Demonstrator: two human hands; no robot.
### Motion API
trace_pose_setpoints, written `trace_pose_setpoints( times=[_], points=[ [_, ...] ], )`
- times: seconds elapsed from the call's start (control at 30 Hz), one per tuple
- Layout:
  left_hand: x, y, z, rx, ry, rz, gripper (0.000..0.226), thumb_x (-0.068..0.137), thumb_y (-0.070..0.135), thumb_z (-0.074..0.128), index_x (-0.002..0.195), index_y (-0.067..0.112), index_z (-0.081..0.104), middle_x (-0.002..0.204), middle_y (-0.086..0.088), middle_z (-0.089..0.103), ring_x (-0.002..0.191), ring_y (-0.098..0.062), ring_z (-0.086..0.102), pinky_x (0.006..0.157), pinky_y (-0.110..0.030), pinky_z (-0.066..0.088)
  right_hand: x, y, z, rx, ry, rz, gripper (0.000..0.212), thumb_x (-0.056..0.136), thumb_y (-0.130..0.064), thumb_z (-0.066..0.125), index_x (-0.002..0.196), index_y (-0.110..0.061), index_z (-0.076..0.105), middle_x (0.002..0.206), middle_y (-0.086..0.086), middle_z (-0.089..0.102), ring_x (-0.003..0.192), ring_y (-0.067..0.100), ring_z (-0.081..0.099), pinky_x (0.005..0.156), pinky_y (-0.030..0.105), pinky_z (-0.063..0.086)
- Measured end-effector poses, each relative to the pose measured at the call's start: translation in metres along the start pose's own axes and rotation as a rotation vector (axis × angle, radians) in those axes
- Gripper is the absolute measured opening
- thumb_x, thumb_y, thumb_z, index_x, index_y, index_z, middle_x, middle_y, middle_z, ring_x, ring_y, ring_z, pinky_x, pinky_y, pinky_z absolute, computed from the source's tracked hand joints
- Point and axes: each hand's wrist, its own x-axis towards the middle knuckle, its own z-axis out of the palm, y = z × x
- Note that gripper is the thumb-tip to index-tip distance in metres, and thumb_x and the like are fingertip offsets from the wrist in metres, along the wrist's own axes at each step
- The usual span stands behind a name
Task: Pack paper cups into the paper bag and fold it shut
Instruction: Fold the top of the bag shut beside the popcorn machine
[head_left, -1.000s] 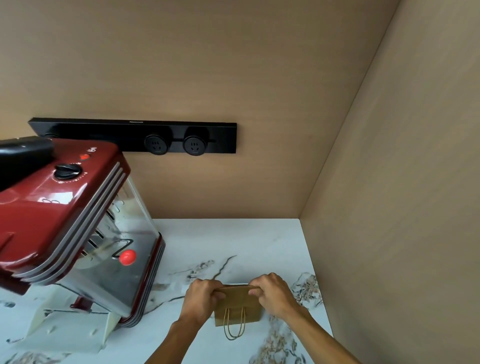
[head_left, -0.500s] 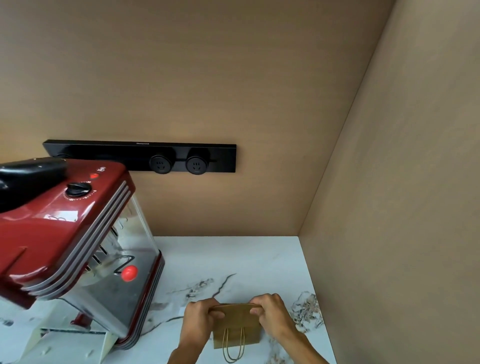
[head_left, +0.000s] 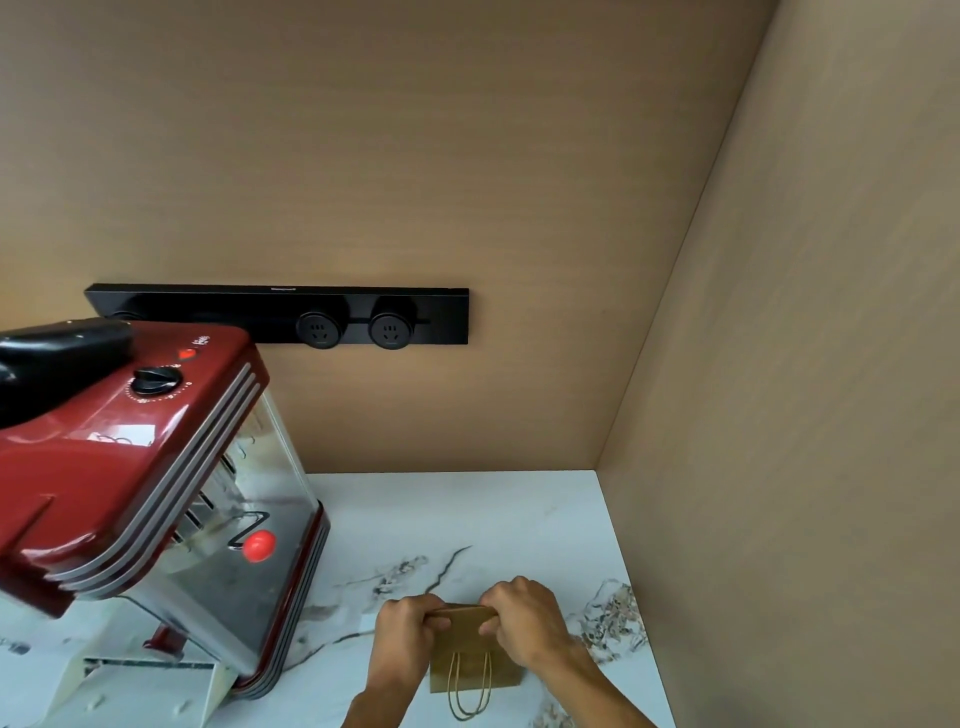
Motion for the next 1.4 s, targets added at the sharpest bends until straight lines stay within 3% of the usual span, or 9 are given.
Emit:
trace_pose_setpoints(
  times=[0.1,0.17,0.27,0.5,0.67,0.97,1.07,1.2,1.4],
  points=[
    [-0.002,0.002,-0.003,0.027,-0.014,0.002,0.047,0.072,-0.003,0.069,0.055,0.04,0.066,0.049,0.035,0.057,0.057,0.002,0.058,0.056,-0.008,0.041,0.005,-0.014,0.004,0.001,-0.009,-0.01,0.017,0.091,-0.027,0.063,0.097,-0.016,0.074,0.101,0.014,0.073,0.099,0.032,0.066,0.081,0.031,0.05],
    [-0.004,0.002,-0.005,0.025,-0.018,0.004,0.04,0.072,-0.003,0.068,0.059,0.035,0.071,0.049,0.036,0.057,0.057,0.003,0.058,0.056,-0.009,0.042,0.005,-0.017,0.007,-0.002,-0.003,0.003,0.021,0.091,-0.034,0.064,0.098,-0.017,0.075,0.101,0.013,0.073,0.098,0.031,0.065,0.08,0.031,0.049],
    [-0.003,0.002,-0.005,0.025,-0.02,0.016,0.053,0.073,-0.001,0.068,0.052,0.047,0.058,0.05,0.036,0.058,0.058,0.004,0.059,0.057,-0.01,0.043,0.004,-0.015,0.009,0.019,0.018,0.01,0.023,0.09,-0.038,0.065,0.094,-0.018,0.075,0.095,0.009,0.074,0.094,0.028,0.066,0.074,0.029,0.047],
    [-0.002,-0.007,-0.008,-0.018,-0.009,-0.007,0.051,0.075,-0.002,0.073,0.054,0.044,0.06,0.057,0.009,0.067,0.059,-0.003,0.061,0.057,-0.007,0.043,-0.004,0.001,0.006,0.062,0.043,0.075,0.021,0.092,-0.037,0.061,0.09,-0.018,0.069,0.088,0.004,0.073,0.09,0.027,0.066,0.071,0.031,0.048],
    [0.002,-0.003,-0.008,0.007,-0.03,0.017,0.043,0.077,0.0,0.074,0.059,0.038,0.062,0.057,0.013,0.063,0.06,-0.001,0.058,0.058,-0.006,0.041,-0.01,0.019,0.007,0.09,0.097,0.126,0.025,0.094,-0.033,0.058,0.074,-0.019,0.056,0.068,-0.002,0.054,0.068,0.02,0.048,0.067,0.031,0.05],
    [0.0,0.0,-0.012,-0.034,-0.012,0.0,0.046,0.077,-0.004,0.072,0.058,0.037,0.062,0.063,0.006,0.067,0.065,-0.003,0.06,0.062,-0.009,0.044,0.0,0.031,0.014,0.226,0.029,0.118,0.038,0.092,-0.023,0.061,0.057,-0.026,0.048,0.059,-0.006,0.052,0.064,0.013,0.054,0.064,0.027,0.048],
    [-0.001,0.002,-0.014,-0.029,-0.023,0.007,0.045,0.08,-0.004,0.069,0.063,0.037,0.062,0.064,0.01,0.065,0.068,-0.003,0.06,0.062,-0.008,0.044,0.001,0.034,0.01,0.289,-0.012,0.114,0.027,0.091,-0.023,0.066,0.067,-0.031,0.057,0.074,-0.004,0.068,0.076,0.012,0.066,0.074,0.027,0.055],
    [0.002,0.007,-0.019,-0.019,-0.126,0.009,0.035,0.081,0.001,0.072,0.074,0.034,0.065,0.072,0.009,0.066,0.069,-0.003,0.06,0.056,-0.007,0.044,-0.002,0.035,0.006,0.346,-0.043,0.11,0.014,0.09,-0.025,0.068,0.081,-0.032,0.061,0.087,0.001,0.071,0.082,0.016,0.067,0.073,0.026,0.053],
    [0.007,0.014,-0.021,0.027,-0.196,0.032,0.028,0.079,0.011,0.077,0.077,0.036,0.064,0.076,0.012,0.067,0.077,-0.007,0.064,0.064,-0.014,0.05,-0.006,0.039,0.006,0.389,-0.041,0.09,0.009,0.087,-0.034,0.069,0.087,-0.04,0.062,0.093,-0.003,0.072,0.088,0.014,0.066,0.079,0.03,0.055]
  ],
)
